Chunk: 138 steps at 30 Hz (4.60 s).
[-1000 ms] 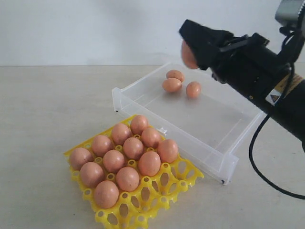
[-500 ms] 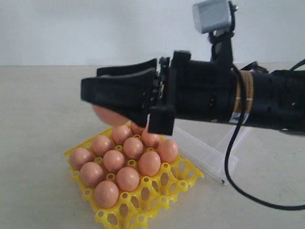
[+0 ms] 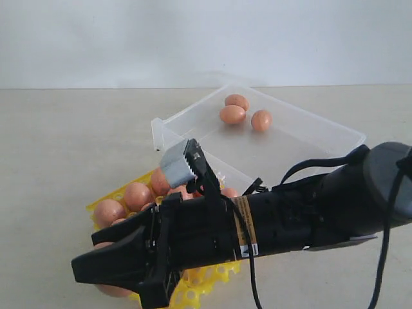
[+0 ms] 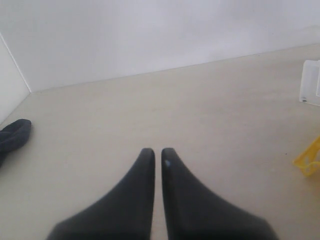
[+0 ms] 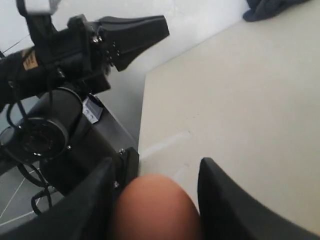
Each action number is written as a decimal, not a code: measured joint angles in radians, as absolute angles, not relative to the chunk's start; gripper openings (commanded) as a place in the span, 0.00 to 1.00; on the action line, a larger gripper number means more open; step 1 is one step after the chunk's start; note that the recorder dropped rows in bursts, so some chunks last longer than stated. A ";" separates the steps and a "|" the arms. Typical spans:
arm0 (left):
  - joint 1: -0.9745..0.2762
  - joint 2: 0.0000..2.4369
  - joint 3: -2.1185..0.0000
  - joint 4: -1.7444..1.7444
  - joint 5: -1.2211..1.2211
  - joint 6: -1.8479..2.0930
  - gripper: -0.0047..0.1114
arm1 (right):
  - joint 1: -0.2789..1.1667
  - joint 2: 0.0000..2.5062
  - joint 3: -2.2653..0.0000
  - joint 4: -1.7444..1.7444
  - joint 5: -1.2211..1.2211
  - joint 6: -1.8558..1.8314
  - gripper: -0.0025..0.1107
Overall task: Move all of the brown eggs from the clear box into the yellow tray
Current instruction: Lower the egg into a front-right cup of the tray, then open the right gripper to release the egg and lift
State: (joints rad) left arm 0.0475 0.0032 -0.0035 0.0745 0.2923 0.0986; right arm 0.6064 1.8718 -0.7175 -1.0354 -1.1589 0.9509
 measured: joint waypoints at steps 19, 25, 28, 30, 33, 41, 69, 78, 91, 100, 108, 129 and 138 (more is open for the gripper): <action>0.047 0.003 -0.003 0.075 0.292 0.099 0.08 | 0.608 1.931 -0.718 -1.008 -0.908 0.832 0.02; 0.047 0.003 -0.003 0.075 0.292 0.099 0.08 | 0.609 1.931 -0.718 -1.006 -0.881 0.817 0.02; 0.047 0.003 -0.003 0.075 0.292 0.099 0.08 | 0.609 1.931 -0.718 -1.004 -0.855 0.802 0.02; 0.047 0.003 -0.003 0.075 0.292 0.099 0.08 | 0.609 1.931 -0.718 -0.999 -0.845 0.794 0.02; 0.047 0.003 -0.003 0.075 0.292 0.099 0.08 | 0.609 1.931 -0.718 -0.993 -0.840 0.787 0.02; 0.047 0.003 -0.003 0.075 0.292 0.099 0.08 | 0.609 1.914 -0.718 -0.973 -0.861 0.756 0.02; 0.047 0.003 -0.003 0.075 0.292 0.099 0.08 | 0.609 1.884 -0.718 -0.866 -0.780 0.582 0.39; 0.047 0.003 -0.003 0.075 0.292 0.099 0.08 | 0.609 1.884 -0.718 -0.855 -0.782 0.680 0.39; 0.047 0.003 -0.003 0.075 0.292 0.099 0.08 | 0.609 1.884 -0.727 -1.014 -0.764 0.841 0.39; 0.047 0.003 -0.003 0.075 0.292 0.099 0.08 | 0.609 1.883 -0.727 -1.014 -0.742 0.842 0.39; 0.047 0.003 -0.003 0.075 0.292 0.099 0.08 | 0.610 1.849 -0.727 -1.026 -0.688 0.848 0.39; 0.047 0.003 -0.003 0.075 0.292 0.099 0.08 | 0.610 1.682 -0.727 -1.022 -0.462 0.798 0.39; 0.047 0.003 -0.003 0.075 0.292 0.099 0.08 | 0.610 1.454 -0.861 -1.010 -0.254 0.780 0.02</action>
